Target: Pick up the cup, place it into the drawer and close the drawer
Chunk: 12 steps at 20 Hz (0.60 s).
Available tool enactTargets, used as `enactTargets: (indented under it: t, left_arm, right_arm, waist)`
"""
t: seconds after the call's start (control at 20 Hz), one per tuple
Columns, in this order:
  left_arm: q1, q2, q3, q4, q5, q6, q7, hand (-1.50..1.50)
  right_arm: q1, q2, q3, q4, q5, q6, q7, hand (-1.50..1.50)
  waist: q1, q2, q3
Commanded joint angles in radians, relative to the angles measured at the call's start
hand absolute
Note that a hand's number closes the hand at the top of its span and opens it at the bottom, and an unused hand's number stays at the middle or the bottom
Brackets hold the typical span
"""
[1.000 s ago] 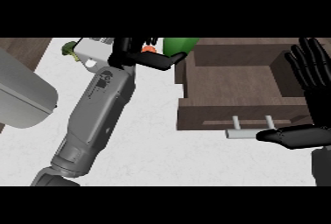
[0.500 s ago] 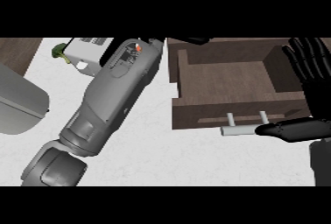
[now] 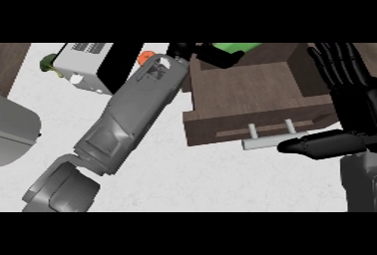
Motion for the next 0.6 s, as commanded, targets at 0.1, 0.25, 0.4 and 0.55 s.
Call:
enactTargets:
  t: [0.1, 0.25, 0.4, 0.55]
  left_arm:
    - [0.029, 0.000, -0.107, 0.044, 0.026, -0.020, 0.025, 1.50]
    - [0.042, 0.000, -0.124, 0.041, 0.042, -0.017, 0.006, -1.50]
    - [0.046, 0.000, -0.092, 0.006, 0.110, -0.018, -0.025, -1.50]
    - [0.078, 0.000, -0.066, -0.030, 0.181, -0.036, -0.077, -1.50]
  right_arm:
    - [-0.003, 0.020, 0.049, -0.035, 0.005, 0.010, 0.011, -1.50]
    - [-0.061, 0.005, 0.014, 0.017, -0.033, 0.030, -0.009, -1.50]
    - [-0.060, 0.008, 0.058, 0.021, -0.057, 0.078, 0.003, -1.50]
    - [-0.079, 0.044, 0.110, 0.025, -0.120, 0.128, 0.018, -1.50]
  waist:
    - [-0.064, 0.003, 0.000]
    - [-0.085, 0.019, 0.000]
    - [-0.094, 0.022, -0.001]
    - [-0.093, 0.023, -0.002]
